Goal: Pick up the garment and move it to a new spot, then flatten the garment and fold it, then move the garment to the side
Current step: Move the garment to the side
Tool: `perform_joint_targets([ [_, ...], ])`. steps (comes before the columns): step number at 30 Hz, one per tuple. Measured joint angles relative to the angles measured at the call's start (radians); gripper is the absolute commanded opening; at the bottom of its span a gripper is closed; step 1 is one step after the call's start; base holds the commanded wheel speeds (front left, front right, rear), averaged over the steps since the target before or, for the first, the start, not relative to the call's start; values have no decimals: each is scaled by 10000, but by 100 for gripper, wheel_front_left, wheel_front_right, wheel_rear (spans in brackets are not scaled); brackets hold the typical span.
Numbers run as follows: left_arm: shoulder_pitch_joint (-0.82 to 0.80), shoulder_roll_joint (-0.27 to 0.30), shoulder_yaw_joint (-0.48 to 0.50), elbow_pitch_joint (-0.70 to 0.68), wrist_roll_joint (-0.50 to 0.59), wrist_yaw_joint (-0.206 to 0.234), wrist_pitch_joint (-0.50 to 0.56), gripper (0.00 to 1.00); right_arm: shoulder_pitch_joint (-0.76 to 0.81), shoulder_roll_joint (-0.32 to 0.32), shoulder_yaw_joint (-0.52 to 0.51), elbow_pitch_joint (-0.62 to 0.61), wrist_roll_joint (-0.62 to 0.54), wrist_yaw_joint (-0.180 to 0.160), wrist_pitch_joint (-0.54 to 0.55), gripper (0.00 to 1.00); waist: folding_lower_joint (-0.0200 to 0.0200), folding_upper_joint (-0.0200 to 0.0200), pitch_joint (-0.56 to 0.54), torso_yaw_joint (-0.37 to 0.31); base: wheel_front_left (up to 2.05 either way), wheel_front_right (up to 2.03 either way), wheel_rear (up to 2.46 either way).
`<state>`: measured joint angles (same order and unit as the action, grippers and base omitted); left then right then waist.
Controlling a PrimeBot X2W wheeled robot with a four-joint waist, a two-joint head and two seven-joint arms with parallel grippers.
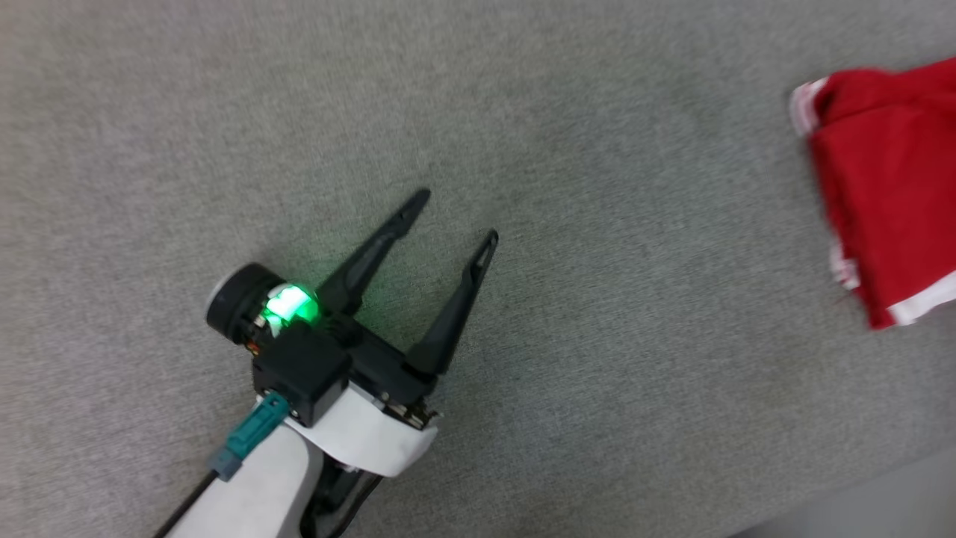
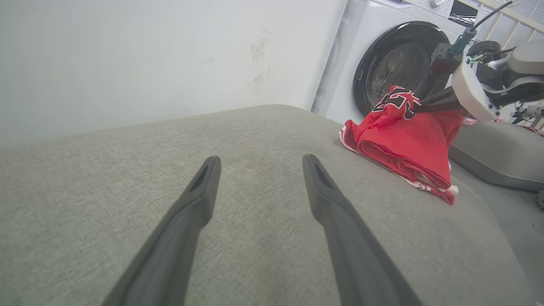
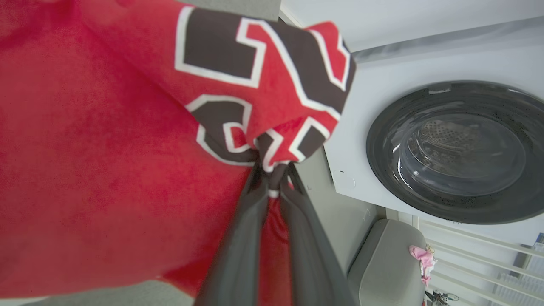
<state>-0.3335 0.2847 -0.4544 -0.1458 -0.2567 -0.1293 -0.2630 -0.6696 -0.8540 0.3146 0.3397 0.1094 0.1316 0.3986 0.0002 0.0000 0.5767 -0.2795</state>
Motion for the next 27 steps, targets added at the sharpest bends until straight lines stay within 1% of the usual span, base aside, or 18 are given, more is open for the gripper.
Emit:
perform_joint_targets([
  [6,-337,190,117,-324,71,0,0,100,-215,102,-1076,1517,-453,0,-775,0,0,1,832,149,0,0,0],
  [12,-453,182,182,-495,92,0,-2,100,-403,169,-1829,2500,-892,0,-1078,0,-1,0,1136,567,0,0,0],
  [14,-455,142,176,-499,94,0,-2,100,-470,293,-2046,2744,-934,0,-1072,0,0,0,1137,658,0,0,0],
  [15,-455,111,188,-483,105,-2,-2,100,-474,347,-2105,2836,-978,0,-1080,31,0,0,1103,684,0,0,0],
  [16,-450,67,209,-468,104,-2,-2,100,-483,395,-2151,2920,-1007,0,-1116,100,-1,0,1053,707,0,0,0],
  [18,-408,-4,341,-414,121,0,0,100,-489,468,-2213,2959,-1149,0,-1154,100,0,0,900,740,0,0,0],
  [22,-117,-485,1051,-215,238,2,0,100,-624,514,-2380,2951,-1361,-2,-1302,100,-1,1,411,808,0,0,0],
  [27,478,-1011,1964,-82,282,2,0,100,-714,606,-2435,2475,-1239,-2,-1492,100,-1,0,-536,939,0,0,0],
])
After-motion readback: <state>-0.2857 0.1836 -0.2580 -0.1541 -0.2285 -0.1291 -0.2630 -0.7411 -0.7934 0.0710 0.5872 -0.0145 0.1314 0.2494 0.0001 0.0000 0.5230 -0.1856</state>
